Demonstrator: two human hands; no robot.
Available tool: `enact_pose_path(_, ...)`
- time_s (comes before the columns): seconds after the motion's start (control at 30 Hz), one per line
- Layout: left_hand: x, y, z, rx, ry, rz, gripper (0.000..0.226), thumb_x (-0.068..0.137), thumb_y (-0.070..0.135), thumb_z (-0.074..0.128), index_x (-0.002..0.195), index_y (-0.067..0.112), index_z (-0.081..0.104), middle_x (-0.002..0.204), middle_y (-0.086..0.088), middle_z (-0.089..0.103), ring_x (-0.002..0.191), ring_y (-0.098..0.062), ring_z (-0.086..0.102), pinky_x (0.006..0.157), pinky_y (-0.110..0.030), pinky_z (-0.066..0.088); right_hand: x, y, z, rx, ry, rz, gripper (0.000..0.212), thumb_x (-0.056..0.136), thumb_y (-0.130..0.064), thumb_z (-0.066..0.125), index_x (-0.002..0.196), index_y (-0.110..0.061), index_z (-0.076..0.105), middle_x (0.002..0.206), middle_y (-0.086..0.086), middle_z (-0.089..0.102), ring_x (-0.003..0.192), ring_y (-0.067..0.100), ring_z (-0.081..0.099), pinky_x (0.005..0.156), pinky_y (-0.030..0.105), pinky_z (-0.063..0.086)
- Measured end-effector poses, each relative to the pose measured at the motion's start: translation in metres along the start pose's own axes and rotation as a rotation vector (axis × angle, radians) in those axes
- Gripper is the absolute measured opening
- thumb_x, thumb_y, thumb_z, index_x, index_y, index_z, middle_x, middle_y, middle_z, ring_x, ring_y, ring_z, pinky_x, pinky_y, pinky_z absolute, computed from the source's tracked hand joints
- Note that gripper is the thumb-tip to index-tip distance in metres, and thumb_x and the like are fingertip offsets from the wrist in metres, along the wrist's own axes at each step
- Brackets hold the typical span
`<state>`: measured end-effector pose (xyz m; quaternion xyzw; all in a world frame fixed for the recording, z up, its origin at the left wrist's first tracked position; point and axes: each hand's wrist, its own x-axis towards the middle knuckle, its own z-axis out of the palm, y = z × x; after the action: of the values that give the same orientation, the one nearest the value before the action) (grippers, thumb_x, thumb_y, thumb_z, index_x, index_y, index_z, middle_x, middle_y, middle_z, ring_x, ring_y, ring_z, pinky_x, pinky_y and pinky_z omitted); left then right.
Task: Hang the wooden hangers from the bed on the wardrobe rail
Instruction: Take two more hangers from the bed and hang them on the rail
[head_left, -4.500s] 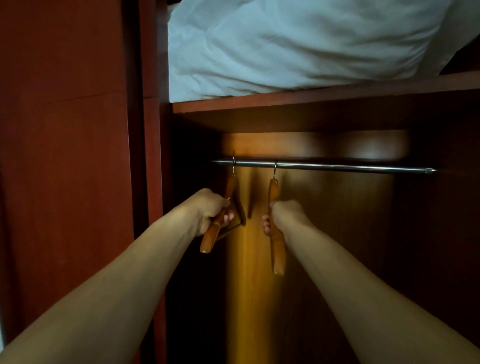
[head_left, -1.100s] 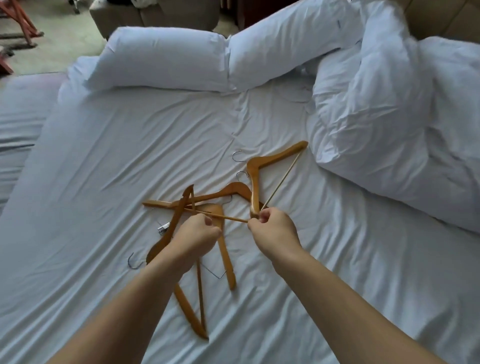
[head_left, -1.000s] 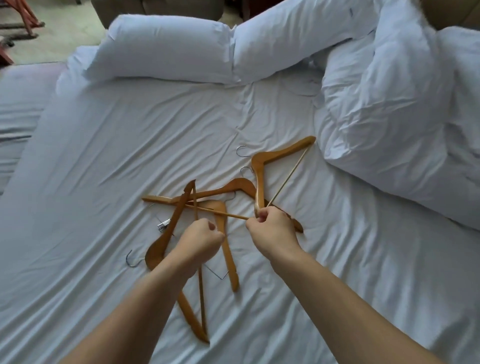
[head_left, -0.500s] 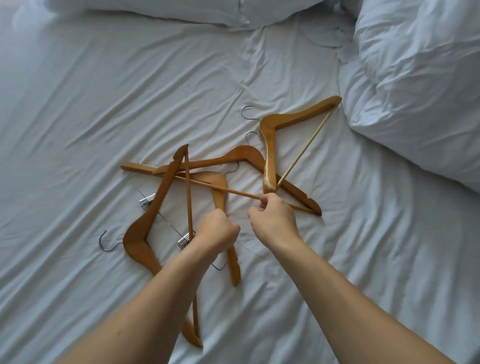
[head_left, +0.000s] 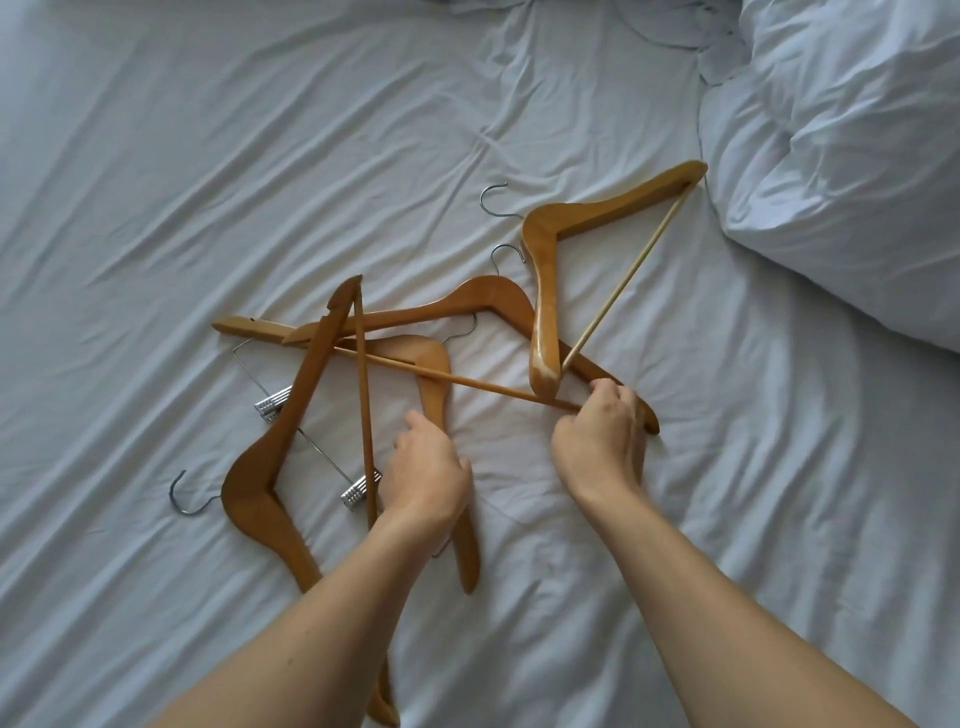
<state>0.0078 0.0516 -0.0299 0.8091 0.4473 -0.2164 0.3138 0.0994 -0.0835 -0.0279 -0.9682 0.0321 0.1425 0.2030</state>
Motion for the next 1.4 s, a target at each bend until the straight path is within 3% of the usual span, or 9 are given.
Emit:
enact_pose_path(0.2, 0.002, -0.004, -0.002, -0.192, 0.025, -0.034, 0.042, 0.093, 0.02, 0.064, 0.124, 0.001, 0.042, 0.093, -0.006, 0.061, 0.086, -0.03, 0.063, 0.07, -0.04, 0.048, 0.023, 0.019, 0.017, -0.339, 0.122, -0.118, 0.042, 0.093, -0.014, 0.058, 0.135, -0.013, 0.053, 0.128, 0.015, 0.058, 0.12, 0.037, 0.057, 0.101, 0.05, 0.04)
enact_pose_path(0.3, -0.006, -0.01, 0.0, -0.411, 0.071, -0.054, 0.031, 0.088, 0.022, 0.059, 0.109, 0.01, 0.041, 0.086, -0.01, 0.062, 0.077, -0.035, 0.07, 0.071, -0.053, 0.061, 0.032, 0.012, 0.014, -0.45, 0.017, -0.081, 0.04, 0.1, -0.015, 0.05, 0.139, -0.011, 0.052, 0.131, 0.015, 0.06, 0.12, 0.034, 0.061, 0.101, 0.047, 0.041)
enact_pose_path(0.57, -0.029, -0.023, -0.03, -0.394, 0.214, -0.035, 0.01, 0.101, 0.018, 0.055, 0.104, 0.011, 0.049, 0.085, -0.007, 0.062, 0.07, -0.023, 0.06, 0.054, -0.037, 0.04, -0.041, -0.005, -0.007, -0.523, -0.278, -0.003, 0.034, 0.097, -0.033, 0.065, 0.128, -0.02, 0.068, 0.126, 0.004, 0.062, 0.109, 0.025, 0.069, 0.097, 0.043, 0.04)
enact_pose_path(0.73, -0.049, -0.033, -0.055, -0.513, 0.337, 0.026, 0.009, 0.106, 0.021, 0.053, 0.113, 0.016, 0.05, 0.079, -0.007, 0.062, 0.059, -0.02, 0.061, 0.05, -0.037, 0.049, -0.083, -0.027, -0.008, -0.046, -0.646, 0.159, 0.061, 0.064, -0.055, 0.086, 0.108, -0.015, 0.075, 0.104, 0.003, 0.077, 0.098, 0.025, 0.075, 0.085, 0.036, 0.061)
enact_pose_path(0.9, -0.057, -0.036, -0.073, -0.568, 0.282, 0.202, 0.005, 0.106, 0.02, 0.053, 0.101, 0.021, 0.051, 0.075, -0.007, 0.056, 0.056, -0.02, 0.053, 0.05, -0.047, 0.056, -0.075, -0.039, -0.009, 0.19, -0.361, 0.133, 0.035, 0.093, -0.036, 0.057, 0.07, -0.011, 0.067, 0.073, 0.004, 0.071, 0.08, 0.031, 0.071, 0.069, 0.035, 0.056)
enact_pose_path(1.03, -0.069, -0.037, -0.071, -0.57, 0.233, 0.291, 0.006, 0.103, 0.016, 0.056, 0.099, 0.02, 0.055, 0.072, -0.005, 0.056, 0.056, -0.022, 0.056, 0.056, -0.055, 0.058, -0.069, -0.072, -0.019, 0.974, -0.577, 0.3, 0.049, 0.102, -0.056, 0.052, 0.113, -0.013, 0.072, 0.1, 0.009, 0.078, 0.098, 0.029, 0.077, 0.087, 0.044, 0.063)
enact_pose_path(1.17, -0.082, -0.031, -0.074, -0.548, 0.199, 0.361, 0.006, 0.103, 0.02, 0.057, 0.099, 0.024, 0.056, 0.075, -0.008, 0.059, 0.063, -0.038, 0.065, 0.056, -0.053, 0.059, -0.049, -0.099, -0.051, 1.297, -0.615, 0.183, 0.061, 0.103, -0.065, 0.039, 0.156, -0.036, 0.037, 0.118, 0.016, 0.078, 0.104, 0.033, 0.078, 0.093, 0.058, 0.06)
enact_pose_path(1.23, -0.084, -0.023, -0.08, -0.524, 0.195, 0.376, 0.005, 0.103, 0.024, 0.058, 0.099, 0.027, 0.056, 0.077, -0.008, 0.061, 0.066, -0.036, 0.068, 0.057, -0.051, 0.061, -0.042, -0.11, -0.071, 1.302, -0.655, 0.132, 0.066, 0.098, -0.073, 0.035, 0.158, -0.046, 0.032, 0.11, 0.015, 0.082, 0.106, 0.033, 0.078, 0.096, 0.06, 0.058)
enact_pose_path(1.4, -0.087, -0.005, -0.108, -0.628, 0.116, 0.386, 0.007, 0.104, 0.02, 0.059, 0.099, 0.025, 0.058, 0.077, -0.006, 0.058, 0.057, -0.022, 0.059, 0.058, -0.041, 0.064, -0.034, -0.129, -0.111, 1.193, -0.765, 0.254, 0.091, 0.085, -0.089, 0.033, 0.127, -0.018, 0.071, 0.119, 0.026, 0.073, 0.106, 0.037, 0.075, 0.078, 0.048, 0.063)
